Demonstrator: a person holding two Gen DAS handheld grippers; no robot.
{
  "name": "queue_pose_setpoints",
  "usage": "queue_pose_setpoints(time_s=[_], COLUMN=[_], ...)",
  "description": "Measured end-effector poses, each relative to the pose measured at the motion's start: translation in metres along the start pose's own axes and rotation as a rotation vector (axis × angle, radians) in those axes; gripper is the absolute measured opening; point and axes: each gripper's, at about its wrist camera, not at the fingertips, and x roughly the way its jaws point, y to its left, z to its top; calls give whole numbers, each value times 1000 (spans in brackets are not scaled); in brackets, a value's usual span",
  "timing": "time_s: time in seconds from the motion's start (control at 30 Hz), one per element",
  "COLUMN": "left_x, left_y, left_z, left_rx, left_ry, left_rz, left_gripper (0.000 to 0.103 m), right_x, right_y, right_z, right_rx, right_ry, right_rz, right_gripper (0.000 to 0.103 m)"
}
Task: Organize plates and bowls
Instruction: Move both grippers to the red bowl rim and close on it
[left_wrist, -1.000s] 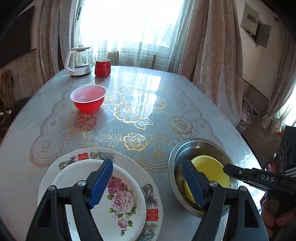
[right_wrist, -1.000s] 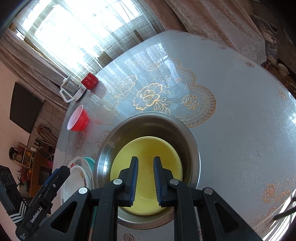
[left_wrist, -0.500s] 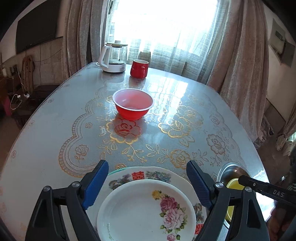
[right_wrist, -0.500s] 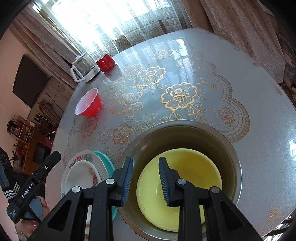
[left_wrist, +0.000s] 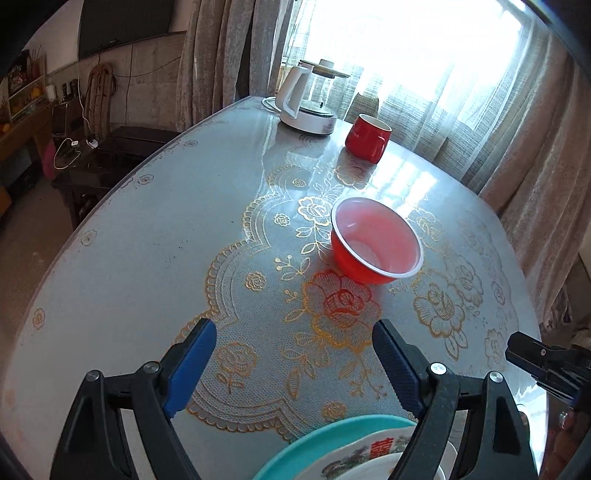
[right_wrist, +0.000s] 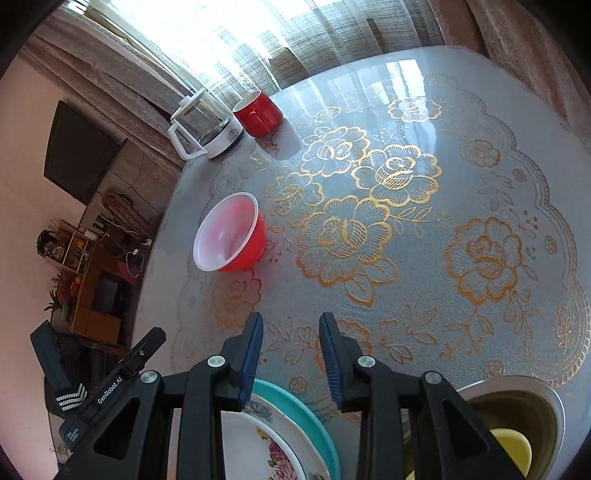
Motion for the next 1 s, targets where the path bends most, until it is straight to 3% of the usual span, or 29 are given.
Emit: queue_pose_setpoints(time_s=[0.33,0.57,0.83,1.0], left_x=[28,50,82,99], left_y=[13,8,-23,-33], left_z=[28,51,68,63], left_rx=[-51,-63,16,45], left_ry=[-5,1,31,81], left_rz=[3,-24,-65,-65], left_gripper=[87,85,61,31], right_x=[82,123,147,140], right_y=[31,34,37,28], right_z=[61,73,72,65], right_rx=[23,67,63,63], right_ry=[73,124,177,190], right_rz=[13,29,29,16], right_gripper=[32,32,14,12])
